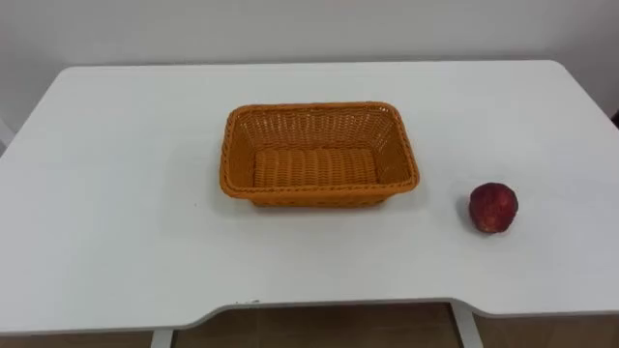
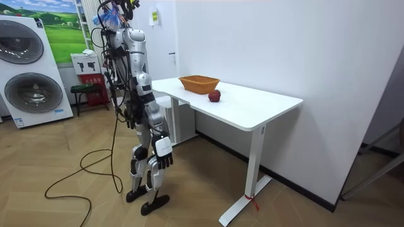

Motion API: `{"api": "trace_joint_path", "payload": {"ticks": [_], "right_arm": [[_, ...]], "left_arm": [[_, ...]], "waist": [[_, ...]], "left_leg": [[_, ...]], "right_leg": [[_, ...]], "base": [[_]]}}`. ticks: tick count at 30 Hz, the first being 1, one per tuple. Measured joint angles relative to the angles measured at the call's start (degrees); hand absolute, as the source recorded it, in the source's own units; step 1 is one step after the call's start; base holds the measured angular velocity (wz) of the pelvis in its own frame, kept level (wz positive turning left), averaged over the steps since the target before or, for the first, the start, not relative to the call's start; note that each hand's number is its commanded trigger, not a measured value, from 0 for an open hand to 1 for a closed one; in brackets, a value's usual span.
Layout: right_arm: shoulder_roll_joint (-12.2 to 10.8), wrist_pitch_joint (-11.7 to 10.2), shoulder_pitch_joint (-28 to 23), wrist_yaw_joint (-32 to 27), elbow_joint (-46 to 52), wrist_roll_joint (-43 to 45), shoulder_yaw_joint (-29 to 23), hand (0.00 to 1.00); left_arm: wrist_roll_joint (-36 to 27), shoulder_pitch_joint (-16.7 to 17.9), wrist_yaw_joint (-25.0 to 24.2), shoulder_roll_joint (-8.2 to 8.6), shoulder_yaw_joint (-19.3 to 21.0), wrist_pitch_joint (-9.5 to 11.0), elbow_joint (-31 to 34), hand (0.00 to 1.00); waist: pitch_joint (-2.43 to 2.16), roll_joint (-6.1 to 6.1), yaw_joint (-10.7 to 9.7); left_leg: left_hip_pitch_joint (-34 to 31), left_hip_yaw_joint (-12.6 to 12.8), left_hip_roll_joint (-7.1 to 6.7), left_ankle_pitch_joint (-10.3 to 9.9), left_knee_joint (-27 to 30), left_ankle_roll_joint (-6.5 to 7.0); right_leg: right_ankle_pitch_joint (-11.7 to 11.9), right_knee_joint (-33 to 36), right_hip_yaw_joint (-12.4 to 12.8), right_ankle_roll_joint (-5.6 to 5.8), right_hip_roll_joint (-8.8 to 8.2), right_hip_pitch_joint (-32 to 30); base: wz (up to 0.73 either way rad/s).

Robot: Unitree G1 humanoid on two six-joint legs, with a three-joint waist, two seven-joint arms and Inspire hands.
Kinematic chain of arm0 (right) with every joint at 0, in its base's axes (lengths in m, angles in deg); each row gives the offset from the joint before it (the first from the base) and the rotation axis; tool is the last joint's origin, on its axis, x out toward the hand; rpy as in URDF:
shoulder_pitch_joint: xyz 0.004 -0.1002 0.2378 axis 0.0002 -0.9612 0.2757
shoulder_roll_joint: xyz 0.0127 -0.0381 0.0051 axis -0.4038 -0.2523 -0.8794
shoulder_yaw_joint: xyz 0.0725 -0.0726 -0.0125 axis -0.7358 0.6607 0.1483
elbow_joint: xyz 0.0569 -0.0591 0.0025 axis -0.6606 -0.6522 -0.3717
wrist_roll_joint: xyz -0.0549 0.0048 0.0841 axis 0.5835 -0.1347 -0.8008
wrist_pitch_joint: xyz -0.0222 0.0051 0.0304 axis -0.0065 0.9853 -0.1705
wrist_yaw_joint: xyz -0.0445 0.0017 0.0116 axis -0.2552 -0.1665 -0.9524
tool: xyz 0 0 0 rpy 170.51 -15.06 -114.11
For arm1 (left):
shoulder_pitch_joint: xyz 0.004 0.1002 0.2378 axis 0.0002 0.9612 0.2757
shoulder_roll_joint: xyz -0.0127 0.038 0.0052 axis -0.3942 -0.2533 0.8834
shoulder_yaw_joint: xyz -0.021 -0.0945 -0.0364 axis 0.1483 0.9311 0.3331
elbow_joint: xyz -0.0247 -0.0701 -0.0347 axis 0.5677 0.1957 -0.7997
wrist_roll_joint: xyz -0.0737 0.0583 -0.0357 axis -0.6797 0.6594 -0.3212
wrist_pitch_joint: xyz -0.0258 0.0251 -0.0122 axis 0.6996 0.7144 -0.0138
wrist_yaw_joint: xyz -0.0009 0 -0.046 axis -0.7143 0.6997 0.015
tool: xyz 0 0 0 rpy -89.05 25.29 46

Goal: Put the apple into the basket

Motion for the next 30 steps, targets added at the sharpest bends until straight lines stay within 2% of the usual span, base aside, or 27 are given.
{"api": "trace_joint_path", "payload": {"ticks": [8, 10, 12, 13, 15, 16, 17, 18, 21, 24, 25, 27, 30], "right_arm": [[0.0, 0.0, 1.1, -2.4, -1.3, -5.3, -0.6, 0.0], [0.0, -0.1, 1.4, -4.3, -2.0, -11.8, -2.5, 0.0], [-0.3, -1.2, 1.5, -6.0, -1.4, -24.3, -5.9, 0.0], [-0.4, -1.4, 1.5, -6.3, -1.2, -27.2, -7.2, 0.0], [-0.7, -2.3, 1.4, -7.4, 0.0, -38.6, -12.8, 0.0], [-0.7, -2.5, 1.5, -7.9, 0.3, -41.6, -14.0, 0.0], [-0.7, -2.8, 1.5, -9.1, 1.2, -48.1, -16.2, 0.0], [-0.8, -3.5, 1.5, -10.6, 2.2, -54.5, -19.3, 0.0], [-0.9, -5.8, 1.7, -14.5, 4.9, -66.1, -26.0, 0.0], [-1.0, -8.3, 2.0, -18.7, 10.7, -70.5, -30.9, 0.0], [-1.0, -9.0, 2.1, -19.7, 12.0, -70.9, -31.4, 0.0], [-1.0, -12.0, 2.4, -24.2, 17.3, -71.3, -32.3, 0.0], [-1.1, -14.3, 2.5, -31.8, 25.7, -70.6, -33.2, 0.0]], "left_arm": [[-1.1, -0.5, 0.9, -0.01, 0.0, 0.1, 0.0, 0.0], [-1.2, -0.6, 1.8, -0.02, 0.1, 0.4, -0.4, 0.0], [-2.6, -0.4, 3.2, -0.09, 0.5, 1.1, -1.3, 0.0], [-3.2, -0.4, 3.4, -0.07, 0.6, 1.3, -1.4, 0.0], [-4.1, -0.1, 3.4, -0.03, 2.2, 2.1, -1.7, 0.0], [-4.5, 0.1, 3.6, 0.0, 3.0, 2.4, -1.7, 0.0], [-4.8, 0.4, 4.3, 0.01, 3.8, 2.9, -1.7, 0.0], [-6.1, 0.9, 4.7, -0.01, 4.8, 3.5, -1.7, 0.0], [-8.3, 1.6, 5.3, -0.32, 7.3, 4.4, -1.4, 0.0], [-8.3, 2.1, 5.5, -1.06, 8.2, 5.6, -1.1, 0.0], [-8.3, 2.5, 5.5, -1.33, 8.2, 5.9, -1.1, 0.0], [-8.3, 2.7, 5.7, -2.23, 8.2, 6.9, -0.9, 0.0], [-8.2, 2.9, 6.4, -2.34, 8.3, 7.5, 1.1, 0.0]], "waist": [[0.06, -0.66, 0.2], [0.14, -0.55, 0.4], [0.17, -0.54, 0.0], [0.19, -0.52, -0.2], [0.28, -0.55, -0.8], [0.3, -0.6, -0.9], [0.31, -0.68, -1.3], [0.36, -0.69, -1.6], [0.34, -0.63, -2.4], [0.29, -0.46, -3.3], [0.27, -0.38, -3.3], [0.25, -0.42, -3.5], [0.07, -0.59, -3.5]], "left_leg": [[0.3, 0.4, 0.02, 0.0, 0.0, 0.0], [0.7, 1.4, 0.12, 0.0, -0.1, 0.0], [0.9, 1.5, 0.15, 0.0, -0.2, 0.0], [0.9, 1.5, 0.15, 0.0, -0.3, 0.0], [1.0, 1.6, 0.16, 0.0, -0.2, 0.0], [1.0, 1.6, 0.15, 0.0, -0.2, 0.0], [1.1, 1.6, 0.13, 0.0, -0.2, 0.0], [1.0, 1.6, 0.1, 0.0, -0.2, 0.0], [1.0, 1.4, 0.06, 0.0, -0.1, 0.05], [0.8, 1.5, 0.01, 0.0, 0.0, 0.08], [0.8, 1.6, 0.01, 0.0, 0.0, 0.08], [0.7, 1.5, -0.01, 0.0, 0.1, 0.09], [0.3, 1.3, -0.05, 0.0, -0.2, 0.18]], "right_leg": [[0.0, 0.1, 0.4, 0.0, 0.07, 0.0], [0.0, 0.2, 1.2, 0.0, 0.23, 0.1], [0.0, 0.1, 1.3, 0.03, 0.27, 0.2], [0.1, 0.1, 1.3, 0.07, 0.27, 0.2], [0.2, 0.1, 1.3, 0.11, 0.3, 0.9], [0.2, 0.2, 1.3, 0.11, 0.29, 0.9], [0.2, 0.2, 1.0, 0.12, 0.28, 0.9], [0.3, 0.1, 0.8, 0.17, 0.23, 1.0], [0.3, 0.0, 0.7, 0.24, 0.14, 0.9], [0.3, 0.2, 1.0, 0.29, 0.08, 0.8], [0.3, 0.3, 1.3, 0.29, 0.14, 0.8], [0.3, 0.0, 1.3, 0.29, 0.17, 0.7], [0.4, -0.4, 1.2, 0.41, 0.21, 0.0]], "base": [[-0.02], [-0.16], [-0.06], [0.0], [0.0], [0.0], [0.0], [0.0], [0.01], [-0.01], [-0.06], [-0.02], [0.01]]}}
